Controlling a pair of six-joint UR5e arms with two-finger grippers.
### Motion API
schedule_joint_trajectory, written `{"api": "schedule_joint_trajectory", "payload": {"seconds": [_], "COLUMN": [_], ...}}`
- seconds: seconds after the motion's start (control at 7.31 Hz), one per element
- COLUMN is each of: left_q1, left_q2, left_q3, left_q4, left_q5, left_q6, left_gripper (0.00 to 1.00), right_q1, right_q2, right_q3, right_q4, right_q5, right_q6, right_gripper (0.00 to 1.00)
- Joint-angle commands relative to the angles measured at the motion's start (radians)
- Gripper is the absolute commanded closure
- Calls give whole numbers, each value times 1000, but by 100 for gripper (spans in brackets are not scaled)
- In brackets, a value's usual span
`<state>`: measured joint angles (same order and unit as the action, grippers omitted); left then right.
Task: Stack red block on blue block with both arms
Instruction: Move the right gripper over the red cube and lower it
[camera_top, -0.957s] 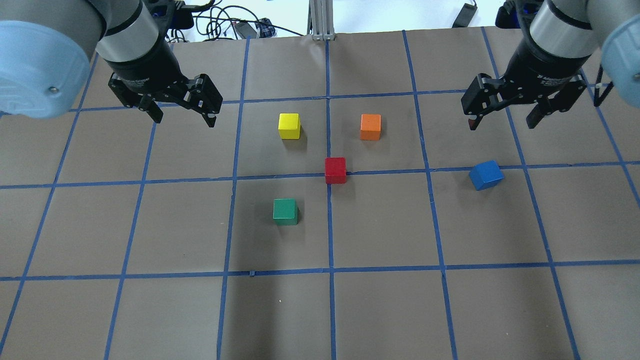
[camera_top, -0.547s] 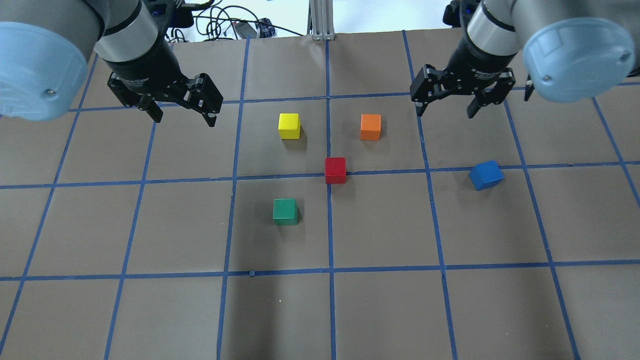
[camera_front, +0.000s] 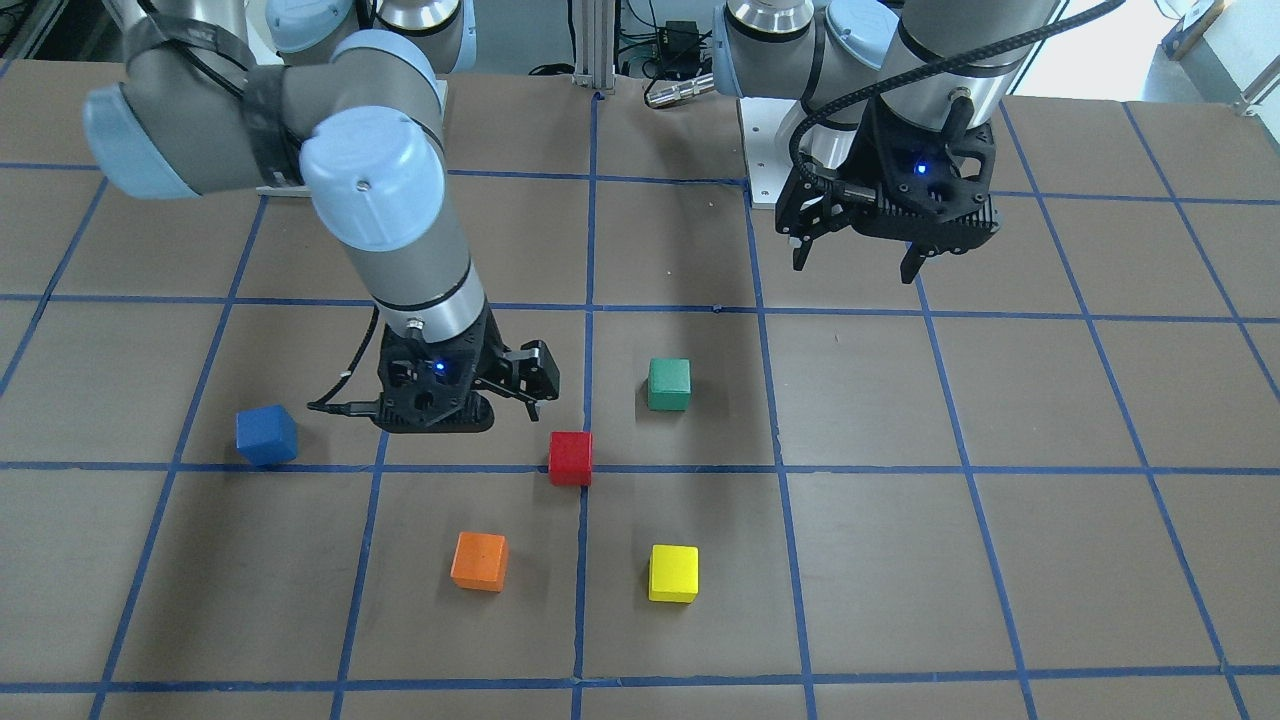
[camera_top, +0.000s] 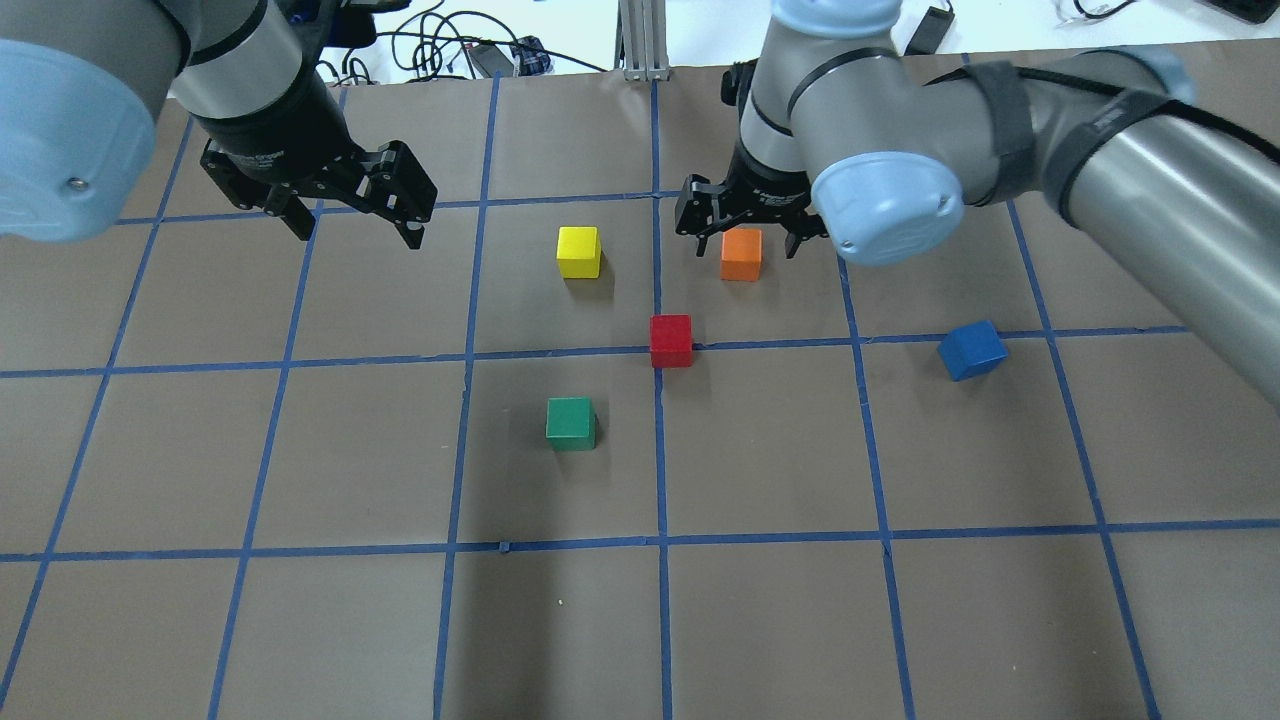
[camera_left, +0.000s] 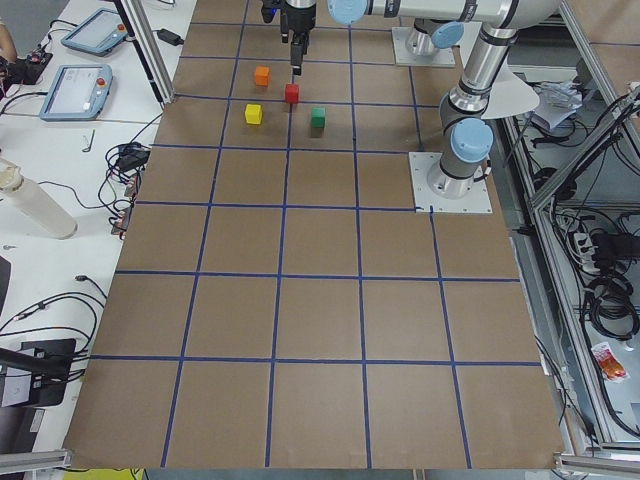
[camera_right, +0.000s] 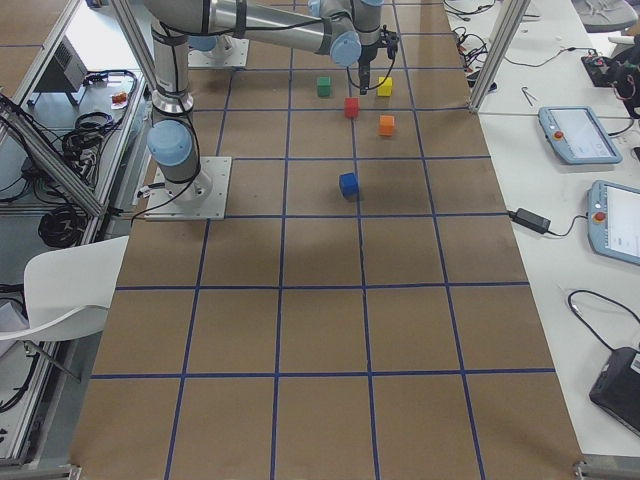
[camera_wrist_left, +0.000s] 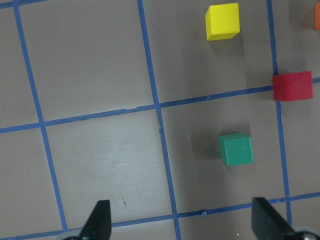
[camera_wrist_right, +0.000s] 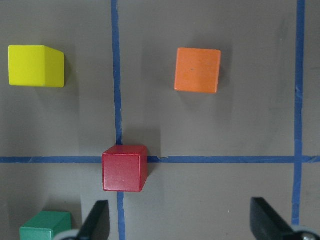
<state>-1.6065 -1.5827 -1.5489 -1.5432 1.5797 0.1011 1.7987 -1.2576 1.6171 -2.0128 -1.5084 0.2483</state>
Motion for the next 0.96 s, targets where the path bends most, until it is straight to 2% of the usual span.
{"api": "schedule_joint_trajectory", "payload": {"seconds": [0.0,0.27,0.82], "left_q1": [2,0,0], "left_q2": [4,7,13], "left_q3": [-6,-11,-19], "left_q4": [-3,-6,-6], "left_q5": [-3,3,8], "left_q6": [0,0,2], "left_gripper": [0,0,0], "right_q1": [48,97,106], "right_q2": [72,125,214], "right_q3": [15,11,12], "right_q4": [-44,-127,-202], "right_q5": [-59,-56,-21], "right_q6": [51,132,144], "right_gripper": [0,0,0]}}
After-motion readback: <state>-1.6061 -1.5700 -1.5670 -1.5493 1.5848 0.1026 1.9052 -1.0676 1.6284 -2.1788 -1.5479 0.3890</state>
